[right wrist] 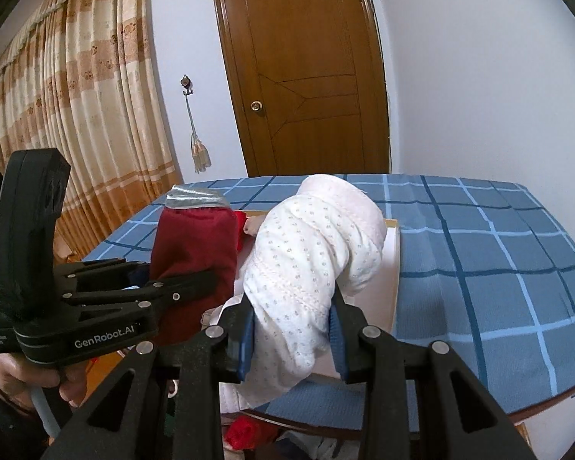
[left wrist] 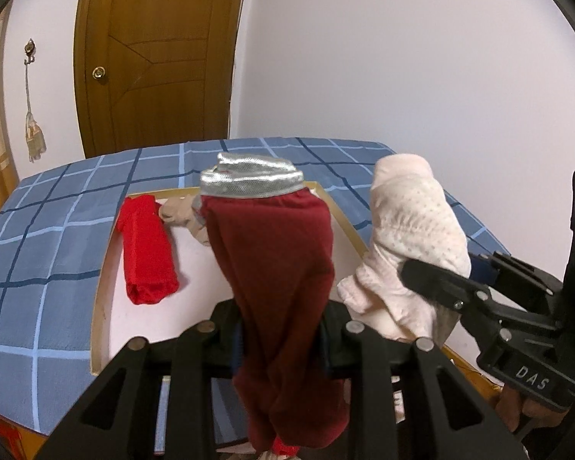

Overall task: Take underwear out of drawer
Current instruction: 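Carry both held underwear pieces over the white tray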

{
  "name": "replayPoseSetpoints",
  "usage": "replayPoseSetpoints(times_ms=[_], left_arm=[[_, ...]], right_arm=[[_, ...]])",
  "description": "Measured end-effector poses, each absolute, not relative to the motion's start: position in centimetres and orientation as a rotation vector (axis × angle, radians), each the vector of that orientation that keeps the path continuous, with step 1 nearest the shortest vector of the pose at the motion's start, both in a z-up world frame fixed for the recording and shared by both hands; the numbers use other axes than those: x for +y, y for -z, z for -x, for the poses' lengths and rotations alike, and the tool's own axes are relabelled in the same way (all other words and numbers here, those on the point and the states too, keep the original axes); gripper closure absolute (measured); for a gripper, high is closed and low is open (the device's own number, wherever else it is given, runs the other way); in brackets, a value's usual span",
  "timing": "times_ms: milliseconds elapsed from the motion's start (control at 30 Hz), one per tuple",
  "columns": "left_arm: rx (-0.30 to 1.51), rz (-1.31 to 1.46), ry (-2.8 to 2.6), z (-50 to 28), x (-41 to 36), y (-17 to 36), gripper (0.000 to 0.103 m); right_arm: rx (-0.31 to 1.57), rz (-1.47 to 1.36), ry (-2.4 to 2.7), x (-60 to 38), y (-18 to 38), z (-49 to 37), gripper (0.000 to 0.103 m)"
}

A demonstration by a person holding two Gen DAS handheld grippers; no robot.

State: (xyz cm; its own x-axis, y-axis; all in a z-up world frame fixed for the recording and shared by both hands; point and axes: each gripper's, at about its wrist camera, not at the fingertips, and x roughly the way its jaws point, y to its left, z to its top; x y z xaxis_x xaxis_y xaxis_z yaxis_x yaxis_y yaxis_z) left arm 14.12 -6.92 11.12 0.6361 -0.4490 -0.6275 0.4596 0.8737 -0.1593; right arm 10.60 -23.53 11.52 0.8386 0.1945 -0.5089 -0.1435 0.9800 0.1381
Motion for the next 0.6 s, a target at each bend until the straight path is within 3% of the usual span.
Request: replayPoseSetpoints(times_ms=[600], left_arm=[[0.722, -0.003, 0.49, -18.2, -8.7, -10.9, 0.075]], right_arm=[[0.564, -0.073, -0.169, -23.9, -10.6, -15.1, 0.068]])
